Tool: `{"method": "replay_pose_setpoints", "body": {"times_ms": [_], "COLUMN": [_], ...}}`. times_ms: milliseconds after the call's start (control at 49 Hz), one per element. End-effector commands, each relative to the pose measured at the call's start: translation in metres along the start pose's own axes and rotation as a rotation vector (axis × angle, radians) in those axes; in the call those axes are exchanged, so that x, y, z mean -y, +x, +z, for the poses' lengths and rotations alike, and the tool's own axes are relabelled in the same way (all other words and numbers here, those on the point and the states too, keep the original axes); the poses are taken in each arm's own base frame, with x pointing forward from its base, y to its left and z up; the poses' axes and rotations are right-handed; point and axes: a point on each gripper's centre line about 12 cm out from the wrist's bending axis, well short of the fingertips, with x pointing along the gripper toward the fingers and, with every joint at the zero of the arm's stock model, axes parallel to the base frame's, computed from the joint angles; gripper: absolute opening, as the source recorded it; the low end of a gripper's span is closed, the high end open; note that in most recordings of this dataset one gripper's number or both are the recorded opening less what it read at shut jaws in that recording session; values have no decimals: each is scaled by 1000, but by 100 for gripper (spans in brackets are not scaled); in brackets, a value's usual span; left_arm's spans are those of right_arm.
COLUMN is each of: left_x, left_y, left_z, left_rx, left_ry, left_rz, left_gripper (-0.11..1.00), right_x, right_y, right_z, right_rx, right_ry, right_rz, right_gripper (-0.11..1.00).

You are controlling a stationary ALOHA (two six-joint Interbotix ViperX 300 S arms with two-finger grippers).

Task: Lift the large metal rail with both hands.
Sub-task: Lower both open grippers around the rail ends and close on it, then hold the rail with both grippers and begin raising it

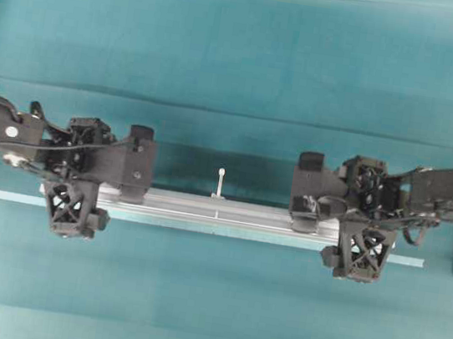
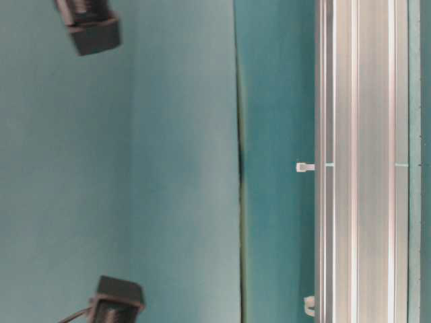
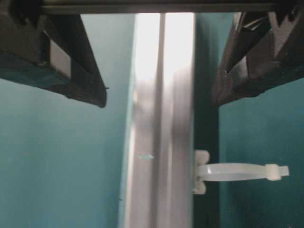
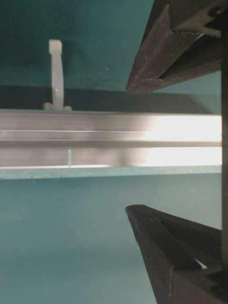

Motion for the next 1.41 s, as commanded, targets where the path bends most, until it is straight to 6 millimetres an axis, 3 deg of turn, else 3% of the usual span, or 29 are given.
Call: {"method": "replay_pose_setpoints", "body": {"times_ms": [0,245,796,960,1062,1225,1388], "left_x": [1,1,3,3,6,8,8], "left_y": [5,21,21,22,22,23,23], "left_z": [2,-3,-3,-4,-5,-5,-5], "left_rx": [12,-14,-11,-8,-8,-2,-2], "left_ry": [9,12,11,11,-2,5,7], "left_rz": [0,0,-3,-3,-7,-10,-10], "left_gripper": [98,98,98,93,80,37,37], "right_x": [0,1,3,4,3,4,3], "right_y": [11,26,35,36,36,36,36], "right_z": [-4,-15,-16,-14,-14,-16,-17], "right_rx": [-14,-12,37,50,45,30,17], "right_ry": [3,6,4,10,9,13,32], "right_rz": [-2,-5,-10,-11,-10,-8,-5], "right_gripper": [97,97,96,95,83,41,39]}}
